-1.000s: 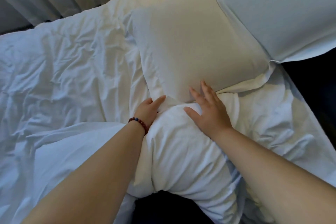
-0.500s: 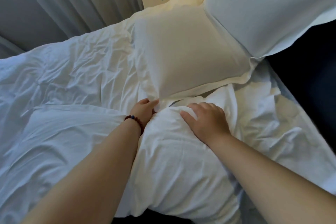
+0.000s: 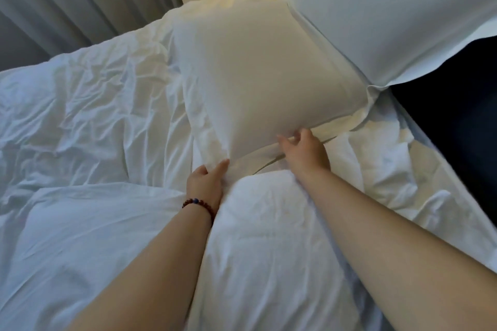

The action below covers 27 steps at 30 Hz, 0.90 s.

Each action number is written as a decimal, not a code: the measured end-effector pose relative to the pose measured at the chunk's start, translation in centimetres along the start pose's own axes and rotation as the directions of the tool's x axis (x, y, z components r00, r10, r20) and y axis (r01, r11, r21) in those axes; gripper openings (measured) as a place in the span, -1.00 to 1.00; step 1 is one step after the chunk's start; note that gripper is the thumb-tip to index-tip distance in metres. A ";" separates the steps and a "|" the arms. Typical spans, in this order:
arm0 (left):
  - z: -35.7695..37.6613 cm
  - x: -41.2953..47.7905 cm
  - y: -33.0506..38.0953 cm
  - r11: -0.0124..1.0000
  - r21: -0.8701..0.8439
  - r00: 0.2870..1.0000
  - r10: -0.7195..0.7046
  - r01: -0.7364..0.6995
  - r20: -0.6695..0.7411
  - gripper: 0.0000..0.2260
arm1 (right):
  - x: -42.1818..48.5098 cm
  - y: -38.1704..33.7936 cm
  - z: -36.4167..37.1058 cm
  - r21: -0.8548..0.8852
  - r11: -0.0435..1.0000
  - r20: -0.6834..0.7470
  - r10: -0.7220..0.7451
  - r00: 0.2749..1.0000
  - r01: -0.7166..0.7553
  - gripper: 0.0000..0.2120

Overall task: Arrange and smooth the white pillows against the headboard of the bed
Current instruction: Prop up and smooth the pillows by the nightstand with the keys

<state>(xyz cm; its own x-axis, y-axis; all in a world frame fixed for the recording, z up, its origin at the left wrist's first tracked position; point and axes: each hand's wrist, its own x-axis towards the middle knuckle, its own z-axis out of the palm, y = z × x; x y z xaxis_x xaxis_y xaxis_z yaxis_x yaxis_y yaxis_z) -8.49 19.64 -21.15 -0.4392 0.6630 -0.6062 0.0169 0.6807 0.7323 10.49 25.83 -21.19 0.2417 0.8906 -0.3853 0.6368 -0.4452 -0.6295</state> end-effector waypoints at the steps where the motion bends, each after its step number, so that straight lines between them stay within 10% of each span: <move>1: -0.4 0.3 -0.5 1.000 -0.030 1.000 0.002 -0.002 0.003 -0.63 | 0.1 0.0 0.8 0.006 1.000 -0.005 -0.011 1.000 0.011 -0.48; 10: -0.7 0.3 -1.2 0.980 -0.142 0.983 0.117 -0.138 -0.145 -0.77 | -3.3 3.0 1.1 -0.074 0.997 -0.091 -0.041 0.995 0.034 -0.56; 15: -0.3 -1.8 -0.4 0.936 0.178 0.942 0.324 -0.304 -0.093 -0.37 | -3.4 2.4 0.0 0.070 0.995 -0.110 -0.067 0.992 0.075 -0.61; 23: 4.8 -3.8 4.1 0.227 0.642 0.583 0.695 -0.733 0.420 -0.47 | 0.0 4.6 -4.1 0.311 0.949 -0.311 0.042 0.949 0.060 -0.60; 27: 9.6 -1.3 6.4 0.049 0.730 0.617 0.574 -0.682 0.538 -0.42 | 5.3 5.0 -7.3 0.526 0.847 -0.321 0.283 0.904 -0.078 -0.42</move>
<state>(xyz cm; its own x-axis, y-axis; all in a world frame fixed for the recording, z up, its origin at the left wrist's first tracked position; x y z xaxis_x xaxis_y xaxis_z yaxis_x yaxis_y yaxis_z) 0.76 26.13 -18.67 0.2216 0.9677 -0.1202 0.9559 -0.1913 0.2227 20.30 28.99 -21.50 0.6337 0.7088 -0.3097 0.1351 -0.4957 -0.8579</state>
